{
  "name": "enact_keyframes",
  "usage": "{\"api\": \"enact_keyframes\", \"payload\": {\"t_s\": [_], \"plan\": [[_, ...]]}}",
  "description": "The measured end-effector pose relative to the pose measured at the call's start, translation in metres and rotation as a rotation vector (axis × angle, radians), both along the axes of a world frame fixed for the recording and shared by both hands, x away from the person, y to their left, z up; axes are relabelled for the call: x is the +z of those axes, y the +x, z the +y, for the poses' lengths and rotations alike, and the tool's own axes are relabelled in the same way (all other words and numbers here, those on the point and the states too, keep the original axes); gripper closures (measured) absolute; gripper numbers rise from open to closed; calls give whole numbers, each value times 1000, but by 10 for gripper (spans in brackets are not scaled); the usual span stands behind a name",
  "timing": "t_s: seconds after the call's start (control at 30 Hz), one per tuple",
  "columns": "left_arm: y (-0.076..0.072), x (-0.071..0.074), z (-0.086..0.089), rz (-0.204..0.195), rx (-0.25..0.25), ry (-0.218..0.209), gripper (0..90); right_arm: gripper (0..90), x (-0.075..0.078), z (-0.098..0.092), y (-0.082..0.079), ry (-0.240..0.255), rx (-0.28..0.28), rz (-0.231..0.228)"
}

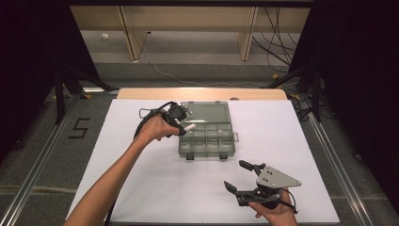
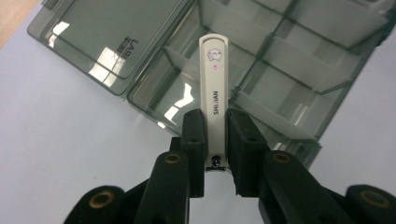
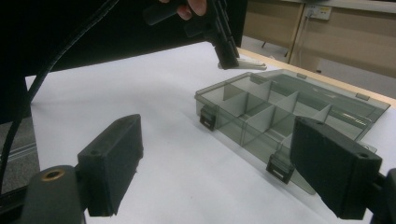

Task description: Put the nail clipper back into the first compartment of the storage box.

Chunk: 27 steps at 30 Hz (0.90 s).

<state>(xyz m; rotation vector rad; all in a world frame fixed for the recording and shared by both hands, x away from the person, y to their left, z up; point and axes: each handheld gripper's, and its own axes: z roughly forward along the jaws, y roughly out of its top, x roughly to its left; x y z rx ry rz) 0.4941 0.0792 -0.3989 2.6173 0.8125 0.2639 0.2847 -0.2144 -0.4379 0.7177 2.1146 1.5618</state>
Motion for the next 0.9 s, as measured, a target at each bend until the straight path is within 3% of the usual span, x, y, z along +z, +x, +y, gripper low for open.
{"api": "enact_keyframes", "payload": {"t_s": [0.07,0.13,0.2,0.27,0.43,0.5,0.57,0.9], "plan": [[3,-1,0,8,7,8,771,184,0,0,-1,0,-1,19],[5,-2,0,10,29,5,771,184,0,0,0,1,-4,-5],[9,-3,1,17,38,19,771,184,1,-3,0,-21,2,7],[11,-4,2,27,42,32,771,184,0,-1,0,-7,4,-4],[15,-7,2,36,56,36,771,184,0,0,0,5,-1,-5],[13,-10,0,35,78,13,771,184,0,-1,0,-3,3,-9],[15,-9,0,44,60,47,771,184,1,-2,0,-6,5,5],[18,-13,0,60,79,54,771,184,1,-2,0,-6,6,4]]}}
